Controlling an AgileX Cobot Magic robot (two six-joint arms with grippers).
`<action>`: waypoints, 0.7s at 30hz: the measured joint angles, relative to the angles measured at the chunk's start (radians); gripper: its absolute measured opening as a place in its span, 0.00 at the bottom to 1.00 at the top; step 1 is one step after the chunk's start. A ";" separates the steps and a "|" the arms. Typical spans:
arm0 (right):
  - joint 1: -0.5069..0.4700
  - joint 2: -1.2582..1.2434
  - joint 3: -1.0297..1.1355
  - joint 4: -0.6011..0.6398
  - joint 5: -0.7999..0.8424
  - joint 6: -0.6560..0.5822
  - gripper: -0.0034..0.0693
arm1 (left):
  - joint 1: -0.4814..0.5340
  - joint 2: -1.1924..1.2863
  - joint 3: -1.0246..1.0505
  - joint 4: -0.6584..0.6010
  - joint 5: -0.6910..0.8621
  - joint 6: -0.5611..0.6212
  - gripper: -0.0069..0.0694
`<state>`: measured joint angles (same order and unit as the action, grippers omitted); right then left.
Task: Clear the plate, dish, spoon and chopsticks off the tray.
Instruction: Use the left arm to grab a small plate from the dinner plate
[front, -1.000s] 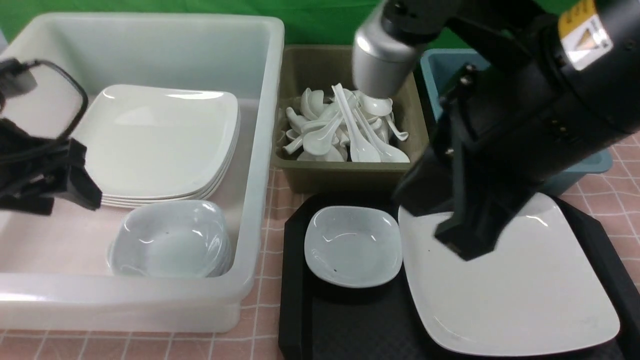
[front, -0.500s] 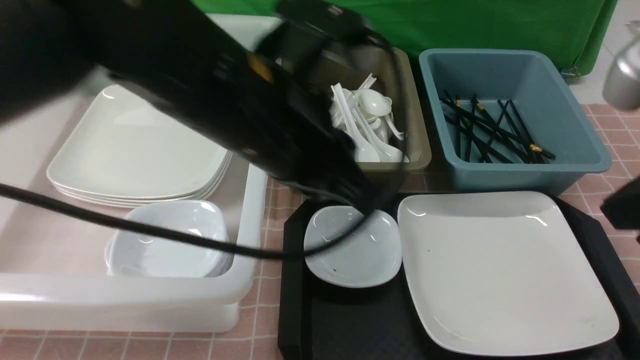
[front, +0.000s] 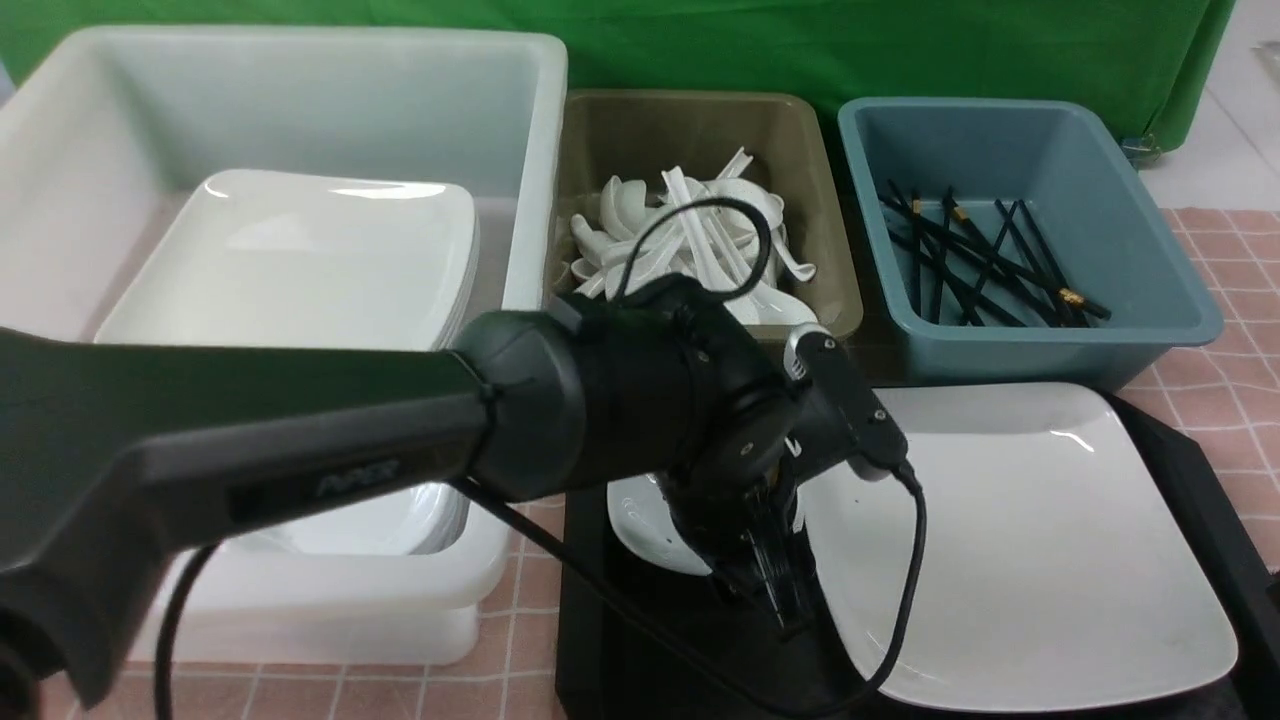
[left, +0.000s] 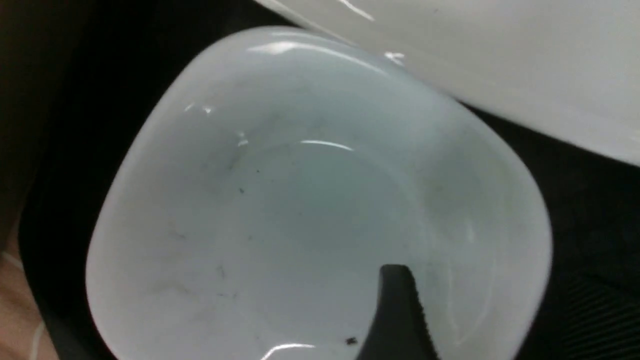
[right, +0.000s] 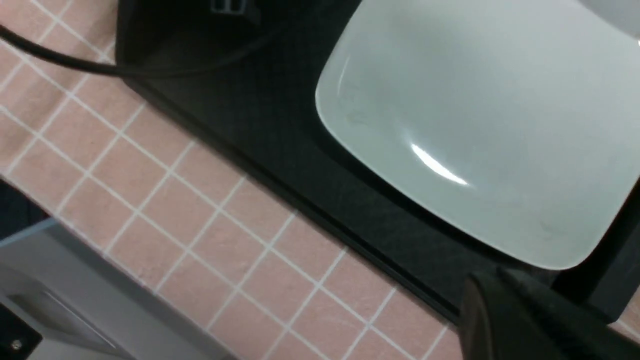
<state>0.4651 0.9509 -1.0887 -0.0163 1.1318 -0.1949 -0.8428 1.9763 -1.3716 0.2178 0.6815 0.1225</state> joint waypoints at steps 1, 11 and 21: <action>0.000 0.000 0.000 0.005 0.000 0.000 0.09 | 0.000 0.013 0.000 0.013 -0.007 0.000 0.71; -0.001 0.000 0.000 0.025 -0.002 0.000 0.09 | 0.012 0.059 -0.003 0.004 -0.031 -0.057 0.50; -0.001 0.000 -0.012 0.086 -0.027 -0.013 0.09 | 0.013 0.027 -0.123 -0.126 0.151 -0.041 0.19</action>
<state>0.4639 0.9509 -1.1011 0.0699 1.1052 -0.2076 -0.8299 2.0038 -1.4949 0.0915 0.8321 0.0812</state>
